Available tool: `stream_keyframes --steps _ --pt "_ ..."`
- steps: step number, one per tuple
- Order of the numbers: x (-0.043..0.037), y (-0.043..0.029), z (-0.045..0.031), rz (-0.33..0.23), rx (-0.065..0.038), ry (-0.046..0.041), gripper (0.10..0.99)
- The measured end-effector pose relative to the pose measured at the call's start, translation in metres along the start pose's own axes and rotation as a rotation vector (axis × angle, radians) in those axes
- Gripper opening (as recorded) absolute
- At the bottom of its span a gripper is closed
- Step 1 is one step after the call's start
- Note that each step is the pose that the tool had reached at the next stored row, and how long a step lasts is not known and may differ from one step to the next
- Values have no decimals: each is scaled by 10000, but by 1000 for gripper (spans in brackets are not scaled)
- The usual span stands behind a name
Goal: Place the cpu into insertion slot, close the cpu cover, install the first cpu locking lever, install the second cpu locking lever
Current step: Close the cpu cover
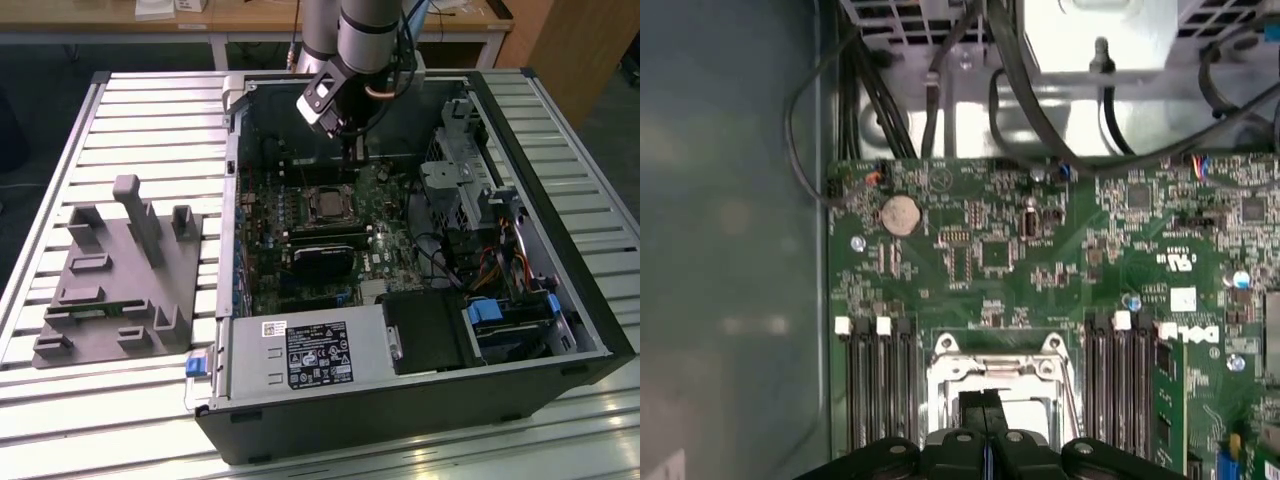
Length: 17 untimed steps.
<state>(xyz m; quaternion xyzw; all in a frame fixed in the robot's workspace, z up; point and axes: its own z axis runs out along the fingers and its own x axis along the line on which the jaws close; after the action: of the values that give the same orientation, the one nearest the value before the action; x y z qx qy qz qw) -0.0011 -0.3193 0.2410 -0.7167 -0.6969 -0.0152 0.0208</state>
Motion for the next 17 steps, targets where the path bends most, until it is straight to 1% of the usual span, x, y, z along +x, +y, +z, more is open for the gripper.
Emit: stream_keyframes --steps 2,7,11,15,17 --pt "-19 -31 12 0 0 12 106" --pt "-80 -106 47 -15 -2 81 106" --pt "-117 -158 78 -47 -13 148 106" --pt "-148 -216 106 -77 -26 235 106" --pt "-159 -247 118 -91 -30 261 106"
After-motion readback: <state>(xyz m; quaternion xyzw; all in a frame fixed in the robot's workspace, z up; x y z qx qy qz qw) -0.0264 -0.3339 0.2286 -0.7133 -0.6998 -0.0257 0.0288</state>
